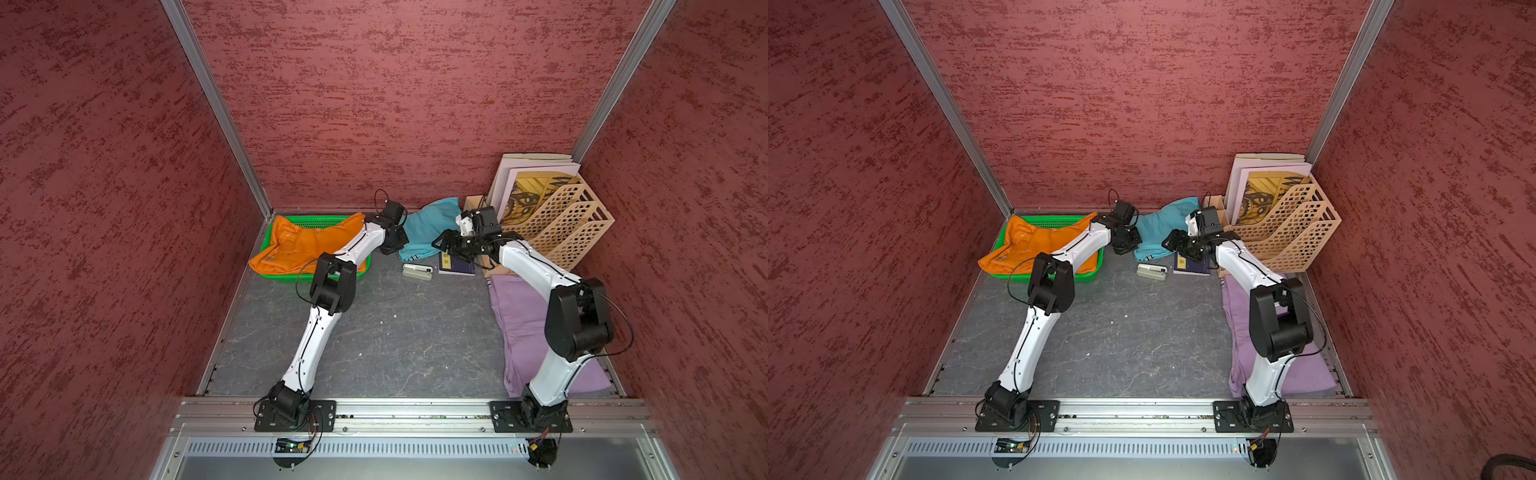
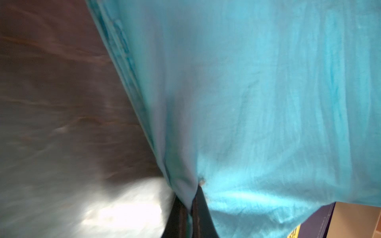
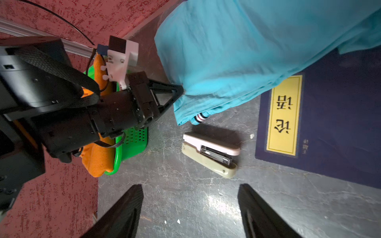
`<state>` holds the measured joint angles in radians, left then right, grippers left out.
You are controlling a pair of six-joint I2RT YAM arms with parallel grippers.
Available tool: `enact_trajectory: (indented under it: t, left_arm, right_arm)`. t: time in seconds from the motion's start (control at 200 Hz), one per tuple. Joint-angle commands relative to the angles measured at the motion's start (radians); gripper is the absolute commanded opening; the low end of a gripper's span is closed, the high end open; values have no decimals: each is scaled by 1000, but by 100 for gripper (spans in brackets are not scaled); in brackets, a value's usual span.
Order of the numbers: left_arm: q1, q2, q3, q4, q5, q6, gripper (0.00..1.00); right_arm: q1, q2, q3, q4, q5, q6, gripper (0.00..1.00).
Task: Put the folded long pants in the basket
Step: Pick up the long pant at the center of the board.
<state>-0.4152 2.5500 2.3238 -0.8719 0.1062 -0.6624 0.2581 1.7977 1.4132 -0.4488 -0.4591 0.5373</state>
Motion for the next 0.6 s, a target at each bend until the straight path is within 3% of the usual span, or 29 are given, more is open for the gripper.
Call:
enact_trajectory:
  t: [0.0,0.245,0.596]
  left_arm:
    - [63,-88,-5,-140,58,107,0]
    - [108,-122,-26,-208,59,253,0]
    - [124,-135,-38,-286,22,385,0]
  right_arm:
    - [-3,16,57,-44,62,-39,79]
    - [-13,160,254,-178,218,-77,80]
    - [-30,478,629,-261,283,-131,80]
